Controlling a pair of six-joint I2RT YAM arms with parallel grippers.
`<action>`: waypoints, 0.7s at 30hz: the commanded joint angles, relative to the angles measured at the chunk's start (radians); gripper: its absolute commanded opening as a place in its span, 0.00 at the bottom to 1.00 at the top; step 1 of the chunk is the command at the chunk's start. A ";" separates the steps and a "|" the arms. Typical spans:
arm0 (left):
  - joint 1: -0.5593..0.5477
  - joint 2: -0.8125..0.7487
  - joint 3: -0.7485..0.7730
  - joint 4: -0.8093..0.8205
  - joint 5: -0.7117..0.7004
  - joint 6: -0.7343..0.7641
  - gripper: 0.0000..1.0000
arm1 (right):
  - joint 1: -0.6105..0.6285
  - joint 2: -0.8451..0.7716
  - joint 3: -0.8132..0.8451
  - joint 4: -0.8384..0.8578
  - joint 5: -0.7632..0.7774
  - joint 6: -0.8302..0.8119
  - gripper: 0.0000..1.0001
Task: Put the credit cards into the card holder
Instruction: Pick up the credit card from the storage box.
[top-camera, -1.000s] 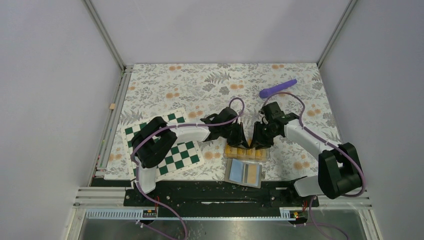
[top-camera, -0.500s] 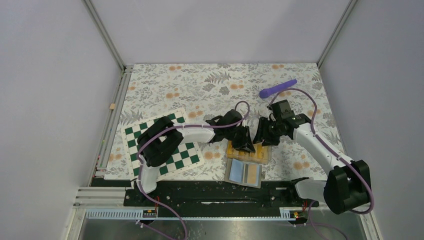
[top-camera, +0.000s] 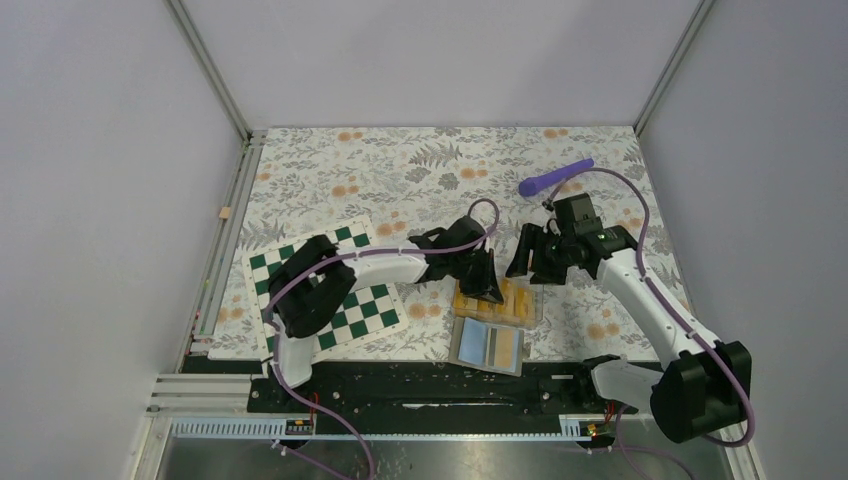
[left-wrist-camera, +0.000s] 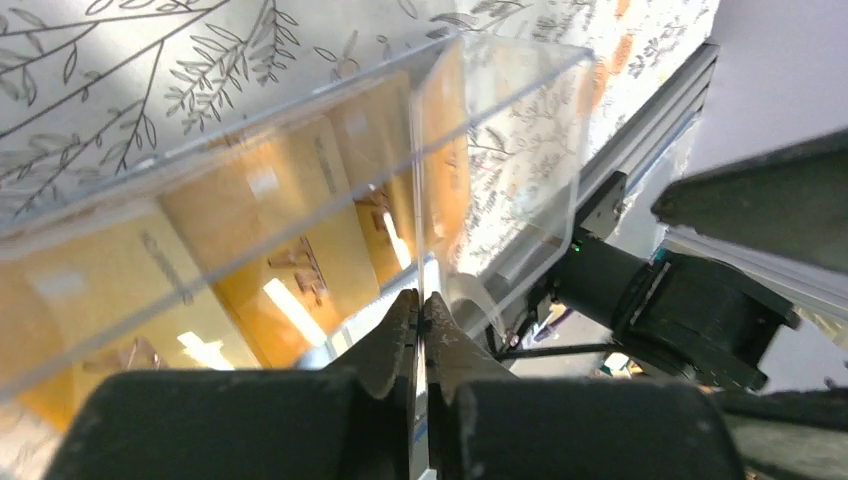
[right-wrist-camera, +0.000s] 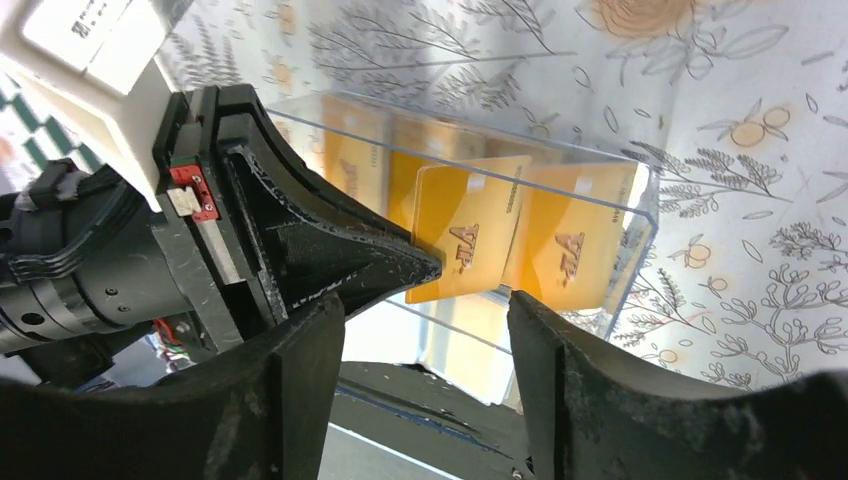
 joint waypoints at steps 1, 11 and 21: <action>0.014 -0.172 0.032 -0.047 -0.095 0.064 0.00 | -0.008 -0.062 0.083 -0.025 -0.051 -0.019 0.70; 0.061 -0.430 -0.129 -0.097 -0.138 0.092 0.00 | -0.010 -0.121 0.083 -0.045 -0.169 -0.039 0.91; 0.119 -0.617 -0.322 0.093 -0.034 -0.017 0.00 | -0.014 -0.104 -0.058 0.226 -0.548 0.110 0.86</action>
